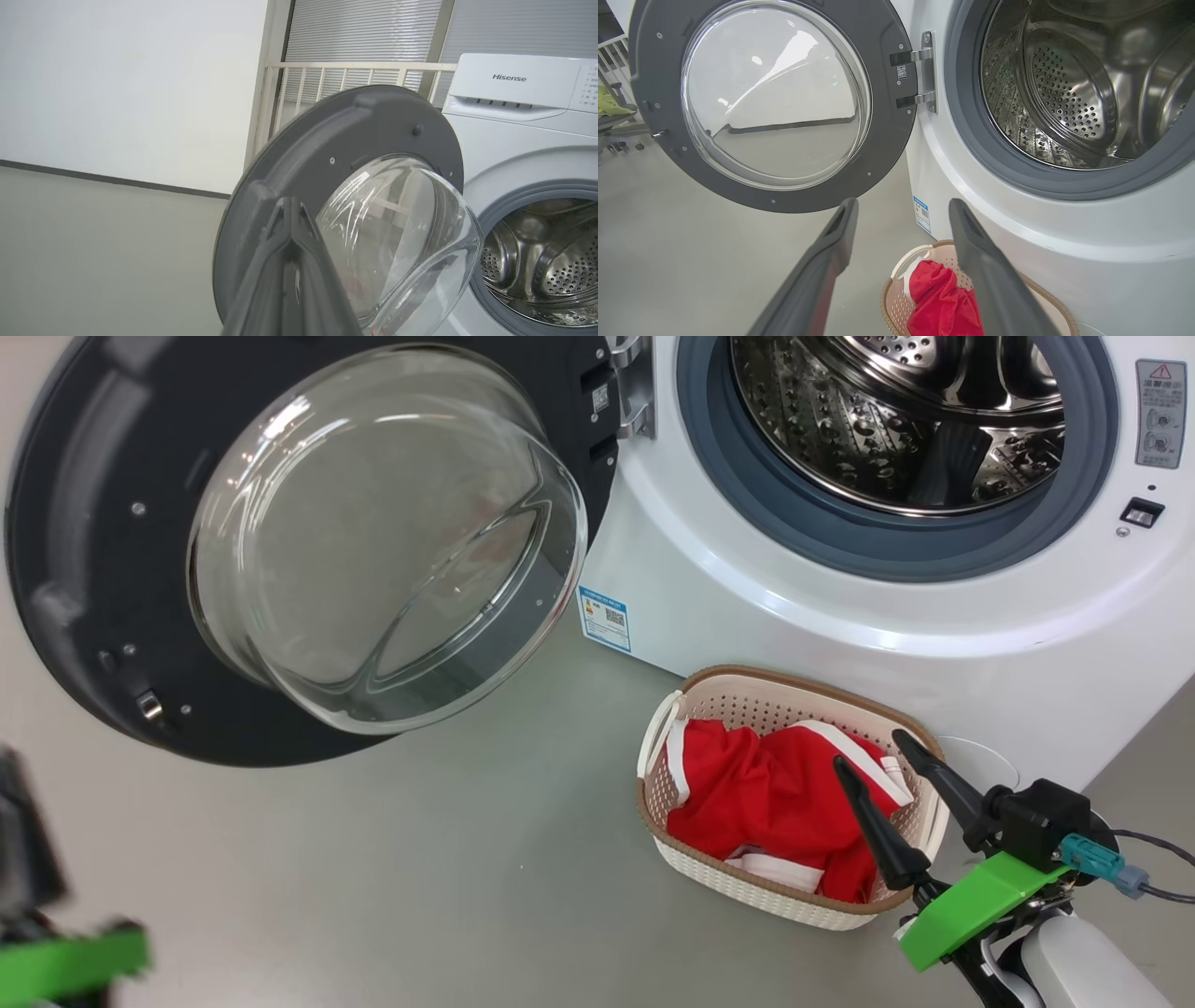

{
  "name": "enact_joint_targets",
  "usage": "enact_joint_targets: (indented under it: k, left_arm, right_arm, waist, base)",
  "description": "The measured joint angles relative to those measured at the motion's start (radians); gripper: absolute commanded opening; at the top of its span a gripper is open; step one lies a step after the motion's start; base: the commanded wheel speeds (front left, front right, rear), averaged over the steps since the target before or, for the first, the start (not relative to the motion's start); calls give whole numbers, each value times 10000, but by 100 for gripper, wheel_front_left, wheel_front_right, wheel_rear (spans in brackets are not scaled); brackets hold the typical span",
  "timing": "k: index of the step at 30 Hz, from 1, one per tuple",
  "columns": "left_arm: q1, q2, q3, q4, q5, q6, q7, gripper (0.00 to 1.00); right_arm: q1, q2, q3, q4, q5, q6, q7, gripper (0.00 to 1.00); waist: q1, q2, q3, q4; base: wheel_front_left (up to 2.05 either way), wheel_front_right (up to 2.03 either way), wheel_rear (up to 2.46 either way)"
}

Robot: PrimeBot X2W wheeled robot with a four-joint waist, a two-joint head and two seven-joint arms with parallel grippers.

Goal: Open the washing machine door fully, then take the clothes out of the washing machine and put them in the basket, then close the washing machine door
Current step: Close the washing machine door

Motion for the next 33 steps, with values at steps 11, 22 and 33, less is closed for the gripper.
enact_joint_targets:
  k: [11, 22, 33]
  left_arm:
    - [-3703, 3219, 132, 1848, -3889, -69, 228, 0]
    - [-7049, 4851, -491, 6527, -8052, -69, 4102, 0]
    - [-8126, 5526, -1277, 8736, -9070, -69, 7110, 0]
  right_arm:
    - [35, -54, -119, -105, -12, 0, 0, 100]
    - [29, -136, -56, -107, -44, 0, 0, 100]
    - [-607, -378, 305, -94, -107, 0, 0, 100]
  waist:
    - [-1, 0, 212, -67]
    - [0, 0, 577, -311]
    - [0, 0, 1232, -670]
  base:
    - [0, 0, 0]
    - [0, 0, 0]
    - [0, 0, 0]
